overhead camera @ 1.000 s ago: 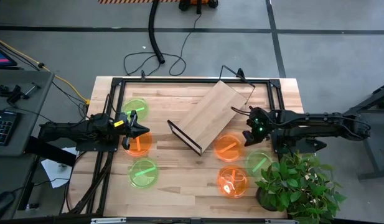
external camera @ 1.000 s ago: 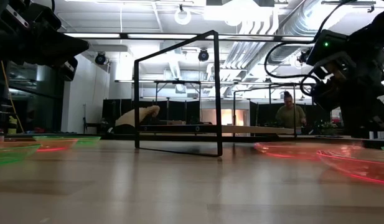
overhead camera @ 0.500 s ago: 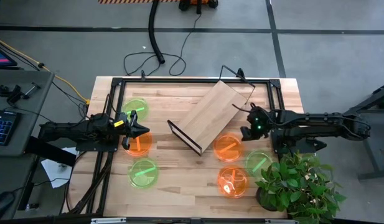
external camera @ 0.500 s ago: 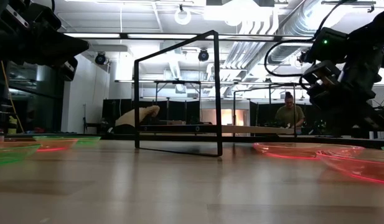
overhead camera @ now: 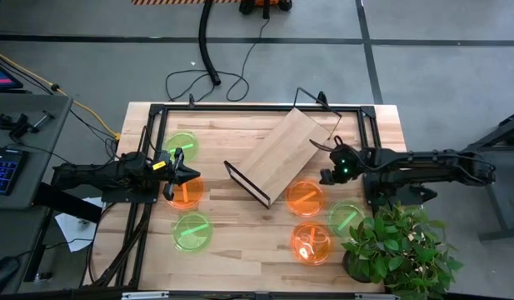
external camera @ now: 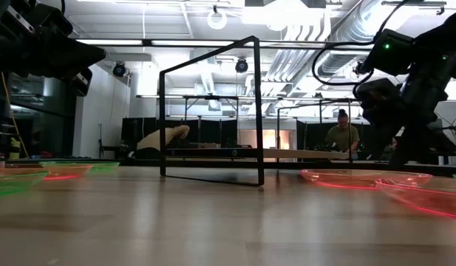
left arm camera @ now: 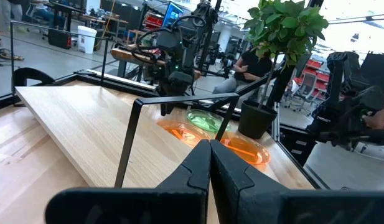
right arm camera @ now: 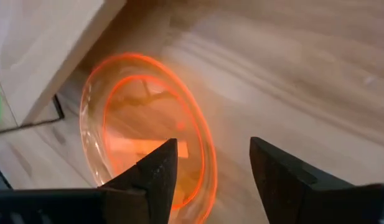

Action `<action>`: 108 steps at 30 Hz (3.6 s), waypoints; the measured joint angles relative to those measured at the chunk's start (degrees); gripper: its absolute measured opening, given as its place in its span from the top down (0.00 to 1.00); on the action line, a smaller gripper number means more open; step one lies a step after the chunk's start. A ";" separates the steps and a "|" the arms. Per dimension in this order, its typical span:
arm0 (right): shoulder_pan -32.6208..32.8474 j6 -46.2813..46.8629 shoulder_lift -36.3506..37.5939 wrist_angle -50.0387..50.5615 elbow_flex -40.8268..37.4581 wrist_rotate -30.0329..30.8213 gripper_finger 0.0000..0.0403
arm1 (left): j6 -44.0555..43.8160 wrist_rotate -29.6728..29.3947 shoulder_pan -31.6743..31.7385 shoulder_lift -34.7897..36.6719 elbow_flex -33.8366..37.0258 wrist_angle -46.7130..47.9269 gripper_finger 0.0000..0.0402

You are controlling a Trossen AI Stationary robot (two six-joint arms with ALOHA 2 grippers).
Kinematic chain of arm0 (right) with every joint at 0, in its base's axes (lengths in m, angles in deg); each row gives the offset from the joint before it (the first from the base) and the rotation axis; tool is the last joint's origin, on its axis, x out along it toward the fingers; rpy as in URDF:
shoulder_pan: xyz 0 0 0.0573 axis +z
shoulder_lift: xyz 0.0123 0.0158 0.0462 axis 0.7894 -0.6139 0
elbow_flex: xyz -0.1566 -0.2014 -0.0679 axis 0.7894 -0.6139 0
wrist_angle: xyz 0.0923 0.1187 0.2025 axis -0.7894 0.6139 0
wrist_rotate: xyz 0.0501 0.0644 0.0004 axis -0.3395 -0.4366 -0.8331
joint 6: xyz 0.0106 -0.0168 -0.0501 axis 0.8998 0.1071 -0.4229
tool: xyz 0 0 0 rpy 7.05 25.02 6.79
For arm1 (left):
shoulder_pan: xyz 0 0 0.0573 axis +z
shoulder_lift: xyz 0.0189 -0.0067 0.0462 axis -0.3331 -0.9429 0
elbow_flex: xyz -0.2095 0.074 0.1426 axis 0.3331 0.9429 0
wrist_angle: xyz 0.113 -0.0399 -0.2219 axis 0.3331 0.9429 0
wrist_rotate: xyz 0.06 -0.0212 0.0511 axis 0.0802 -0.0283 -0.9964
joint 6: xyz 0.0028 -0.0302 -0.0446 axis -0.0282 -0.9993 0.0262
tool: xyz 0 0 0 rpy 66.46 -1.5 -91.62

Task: Place and stack plates onto a shelf
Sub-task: Put the top right orange plate on the shelf

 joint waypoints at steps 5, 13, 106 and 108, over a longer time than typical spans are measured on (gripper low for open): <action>4.68 1.02 -3.60 -1.24 0.00 0.43 0.55 | 0.00 -0.01 0.00 0.02 0.00 0.01 1.00; 10.45 5.40 -11.75 -9.50 0.28 1.96 0.55 | 0.00 0.00 0.01 0.01 0.01 0.01 1.00; -3.91 34.99 -17.54 -26.87 4.83 43.61 1.00 | 0.00 0.00 -0.02 0.00 -0.01 0.02 1.00; -3.91 34.94 -17.54 -26.86 4.83 43.11 1.00 | 0.00 0.00 0.01 0.01 -0.01 0.01 1.00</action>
